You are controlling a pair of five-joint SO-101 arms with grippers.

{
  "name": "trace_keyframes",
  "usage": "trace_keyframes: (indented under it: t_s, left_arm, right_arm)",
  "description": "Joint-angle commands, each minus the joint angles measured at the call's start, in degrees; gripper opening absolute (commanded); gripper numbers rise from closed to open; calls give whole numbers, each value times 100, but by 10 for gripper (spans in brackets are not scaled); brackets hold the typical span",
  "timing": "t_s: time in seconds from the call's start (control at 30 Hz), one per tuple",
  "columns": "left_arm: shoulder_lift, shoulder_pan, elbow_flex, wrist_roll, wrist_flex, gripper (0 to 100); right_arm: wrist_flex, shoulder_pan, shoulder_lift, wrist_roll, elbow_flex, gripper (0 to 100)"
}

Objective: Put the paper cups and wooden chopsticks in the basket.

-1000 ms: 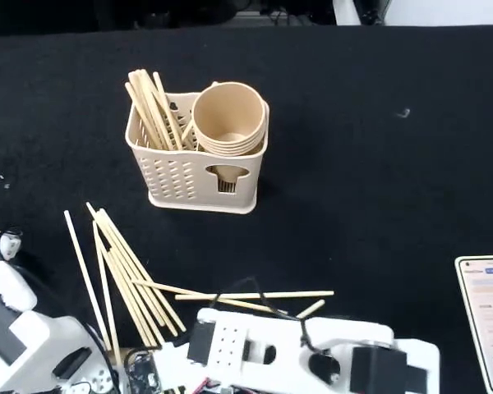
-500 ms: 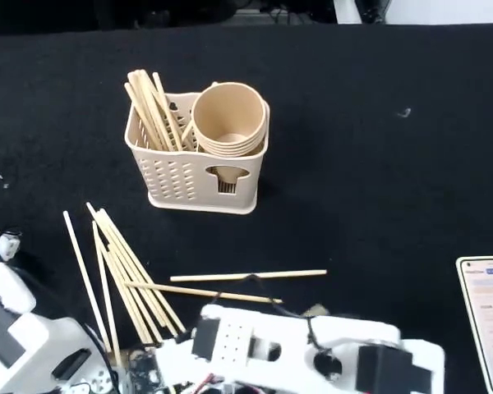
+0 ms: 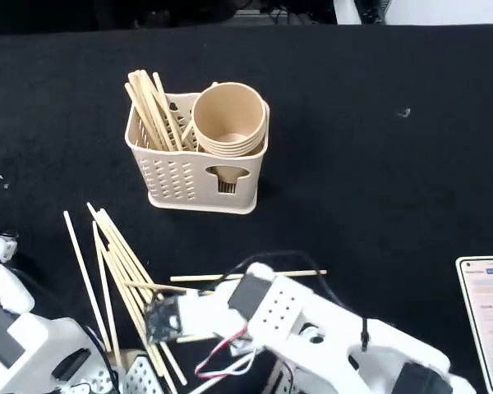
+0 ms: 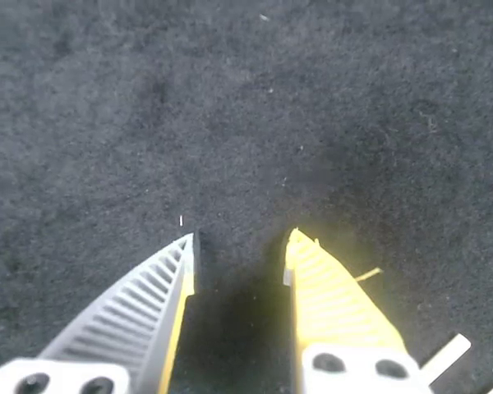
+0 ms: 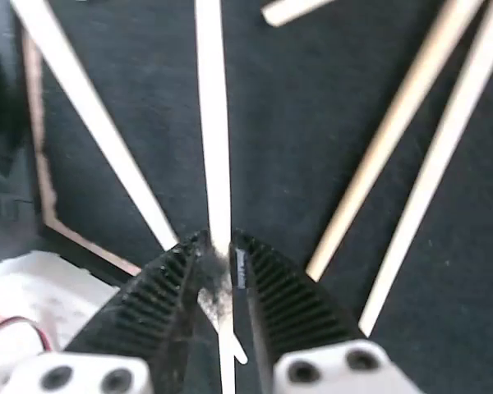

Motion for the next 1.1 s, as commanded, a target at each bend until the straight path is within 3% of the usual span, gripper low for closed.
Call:
trace_keyframes:
  t_s: [0.0,0.1,0.3,0.43,0.53,0.77,0.87,1.07]
  left_arm:
    - [-167,-119,-286,53,-53,180]
    - [-167,-110,-286,53,-62,180]
    - [-167,-110,-286,53,-62,180]
    - [-167,-110,-277,53,-62,180]
    - [-167,-110,-268,53,-62,180]
    - [-167,-101,-286,53,-79,180]
    - [-167,-101,-286,53,-79,180]
    - [-167,-101,-286,53,-70,180]
  right_arm:
    - [-62,457,-180,273,-66,10]
    - [-255,457,-171,149,40,11]
    - [-360,-642,-171,-229,154,46]
    - [-1020,-431,-163,-703,163,180]
    - [-1178,-229,-171,-853,154,205]
    - [0,-686,-215,-791,31,201]
    - [387,-1222,-215,-264,101,201]
    - [185,-1670,-171,-149,242,205]
